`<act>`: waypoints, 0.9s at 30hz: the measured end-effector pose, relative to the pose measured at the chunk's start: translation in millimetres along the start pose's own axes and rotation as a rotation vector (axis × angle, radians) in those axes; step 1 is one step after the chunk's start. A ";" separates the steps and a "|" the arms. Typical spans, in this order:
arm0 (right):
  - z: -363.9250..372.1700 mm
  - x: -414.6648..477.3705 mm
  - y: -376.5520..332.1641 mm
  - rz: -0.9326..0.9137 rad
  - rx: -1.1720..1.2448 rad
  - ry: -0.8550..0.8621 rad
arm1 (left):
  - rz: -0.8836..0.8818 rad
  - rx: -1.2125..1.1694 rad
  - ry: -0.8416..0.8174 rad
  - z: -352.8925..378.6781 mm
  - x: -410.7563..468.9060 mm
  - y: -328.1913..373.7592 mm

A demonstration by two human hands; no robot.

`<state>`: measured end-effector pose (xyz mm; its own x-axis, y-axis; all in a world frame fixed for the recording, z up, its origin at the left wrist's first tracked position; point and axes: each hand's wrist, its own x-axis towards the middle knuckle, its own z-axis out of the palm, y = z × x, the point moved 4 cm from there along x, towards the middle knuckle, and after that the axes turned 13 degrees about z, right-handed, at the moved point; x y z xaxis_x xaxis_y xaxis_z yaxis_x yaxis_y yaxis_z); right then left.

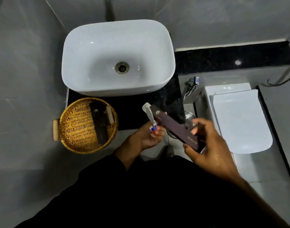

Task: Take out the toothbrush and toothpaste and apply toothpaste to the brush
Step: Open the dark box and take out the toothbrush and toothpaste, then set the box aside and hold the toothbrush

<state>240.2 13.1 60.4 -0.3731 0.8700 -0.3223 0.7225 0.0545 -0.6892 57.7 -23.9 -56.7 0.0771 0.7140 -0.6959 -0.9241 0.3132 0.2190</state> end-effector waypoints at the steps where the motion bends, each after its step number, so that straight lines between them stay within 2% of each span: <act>1: 6.3 5.4 10.9 0.039 -0.149 -0.084 | 0.018 0.004 0.019 4.7 0.7 -0.2; 3: 19.7 15.6 29.9 0.089 -0.346 -0.228 | 0.058 0.072 0.000 13.6 2.2 -0.5; 4: 24.8 20.4 38.3 0.126 -0.369 -0.260 | 0.070 0.134 -0.031 22.4 1.5 -0.9; 6: 31.9 27.8 56.1 0.236 -0.269 -0.260 | 0.072 0.274 -0.120 40.4 0.1 -1.6; 8: 34.0 36.0 73.7 0.337 -0.060 -0.174 | 0.054 0.388 -0.120 46.8 3.2 1.2; 10: 26.5 47.7 88.4 0.375 0.121 -0.012 | 0.053 0.431 -0.061 45.4 6.6 3.8; 13: 9.2 73.8 102.8 0.383 0.205 0.196 | 0.083 0.439 0.014 36.2 6.7 7.1; 16: -2.2 110.6 113.2 0.377 0.237 0.292 | 0.118 0.461 0.055 30.4 6.0 9.1; 19: -0.8 146.8 124.8 0.414 0.198 0.281 | 0.151 0.494 0.096 28.4 3.6 11.9; 23: 7.1 166.4 143.6 0.531 0.014 0.187 | 0.207 0.484 0.164 20.3 1.7 16.4; 25: 11.3 162.5 150.9 0.593 0.034 0.168 | 0.246 0.473 0.215 14.5 -0.7 21.4; 27: 15.6 150.3 147.9 0.572 0.111 0.174 | 0.293 0.469 0.279 6.8 -3.6 26.5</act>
<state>281.9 144.2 -100.1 0.1638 0.8139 -0.5574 0.7116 -0.4889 -0.5046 35.4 -13.9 -43.7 -0.3146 0.6412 -0.6999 -0.6244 0.4156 0.6614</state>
